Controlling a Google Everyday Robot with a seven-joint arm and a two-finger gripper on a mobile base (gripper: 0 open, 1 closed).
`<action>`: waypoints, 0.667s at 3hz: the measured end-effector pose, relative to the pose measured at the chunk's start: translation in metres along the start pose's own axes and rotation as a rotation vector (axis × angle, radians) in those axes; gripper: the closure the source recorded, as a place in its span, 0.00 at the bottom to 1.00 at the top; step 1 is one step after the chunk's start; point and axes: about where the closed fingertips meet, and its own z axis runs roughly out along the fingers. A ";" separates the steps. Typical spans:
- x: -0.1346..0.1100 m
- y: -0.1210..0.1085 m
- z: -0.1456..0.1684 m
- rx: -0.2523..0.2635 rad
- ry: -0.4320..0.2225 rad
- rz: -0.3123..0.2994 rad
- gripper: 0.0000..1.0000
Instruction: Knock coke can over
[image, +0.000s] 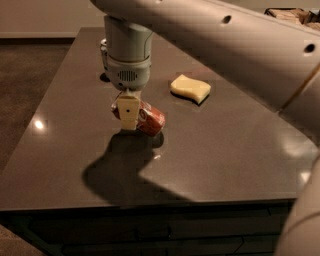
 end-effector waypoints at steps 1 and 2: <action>0.004 -0.013 0.007 0.017 0.073 -0.009 1.00; 0.008 -0.021 0.015 0.034 0.131 -0.017 1.00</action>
Offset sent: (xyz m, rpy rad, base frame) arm 0.0164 -0.0280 -0.0246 -0.2660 0.0042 0.0210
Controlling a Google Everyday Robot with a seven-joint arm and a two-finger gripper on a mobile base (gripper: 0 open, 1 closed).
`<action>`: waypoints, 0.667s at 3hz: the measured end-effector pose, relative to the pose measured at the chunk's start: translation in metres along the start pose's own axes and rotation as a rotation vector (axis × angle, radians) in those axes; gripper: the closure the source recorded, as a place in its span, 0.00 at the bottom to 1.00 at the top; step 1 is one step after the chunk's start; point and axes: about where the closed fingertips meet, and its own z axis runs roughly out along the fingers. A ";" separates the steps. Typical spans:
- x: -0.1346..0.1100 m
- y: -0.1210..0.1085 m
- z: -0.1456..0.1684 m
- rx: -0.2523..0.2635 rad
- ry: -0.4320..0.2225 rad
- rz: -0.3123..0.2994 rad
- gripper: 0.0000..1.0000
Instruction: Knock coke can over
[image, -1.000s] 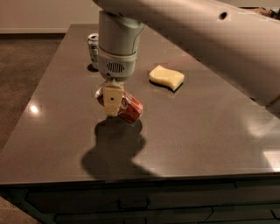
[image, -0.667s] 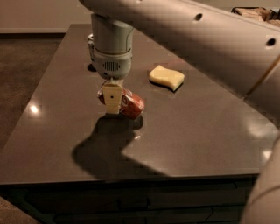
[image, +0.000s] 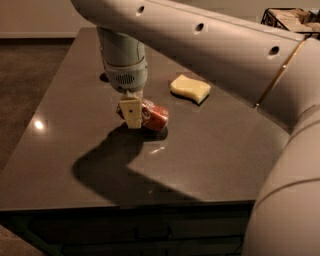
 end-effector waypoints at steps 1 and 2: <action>0.005 -0.003 0.010 0.010 0.055 -0.012 0.85; -0.001 -0.008 0.010 0.032 0.033 -0.012 0.62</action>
Offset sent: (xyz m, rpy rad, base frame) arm 0.0031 -0.0044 -0.0083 -0.0507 -0.0093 0.0088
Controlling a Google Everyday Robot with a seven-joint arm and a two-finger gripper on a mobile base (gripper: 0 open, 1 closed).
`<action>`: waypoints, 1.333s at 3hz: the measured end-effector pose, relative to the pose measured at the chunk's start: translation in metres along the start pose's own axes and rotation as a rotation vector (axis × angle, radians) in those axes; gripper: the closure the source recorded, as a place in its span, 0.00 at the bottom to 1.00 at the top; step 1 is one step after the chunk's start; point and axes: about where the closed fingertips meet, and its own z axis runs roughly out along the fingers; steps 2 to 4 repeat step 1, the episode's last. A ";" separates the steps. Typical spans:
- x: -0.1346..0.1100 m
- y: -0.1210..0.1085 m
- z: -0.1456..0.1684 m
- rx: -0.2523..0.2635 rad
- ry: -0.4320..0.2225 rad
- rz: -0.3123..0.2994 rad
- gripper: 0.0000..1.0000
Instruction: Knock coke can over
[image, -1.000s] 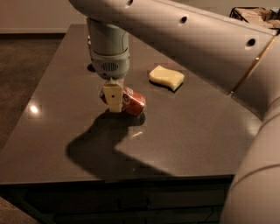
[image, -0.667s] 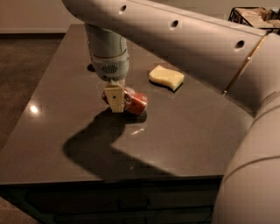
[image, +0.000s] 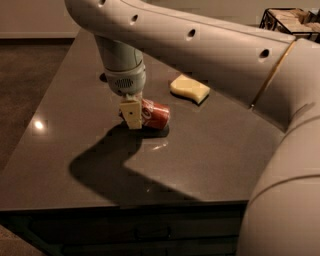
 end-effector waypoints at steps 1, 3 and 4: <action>-0.004 -0.004 0.000 0.017 -0.017 0.001 0.38; -0.004 -0.004 0.000 0.017 -0.017 0.001 0.38; -0.004 -0.004 0.000 0.017 -0.017 0.001 0.38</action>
Offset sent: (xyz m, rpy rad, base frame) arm 0.0000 0.0000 0.0000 0.0000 0.0000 0.0000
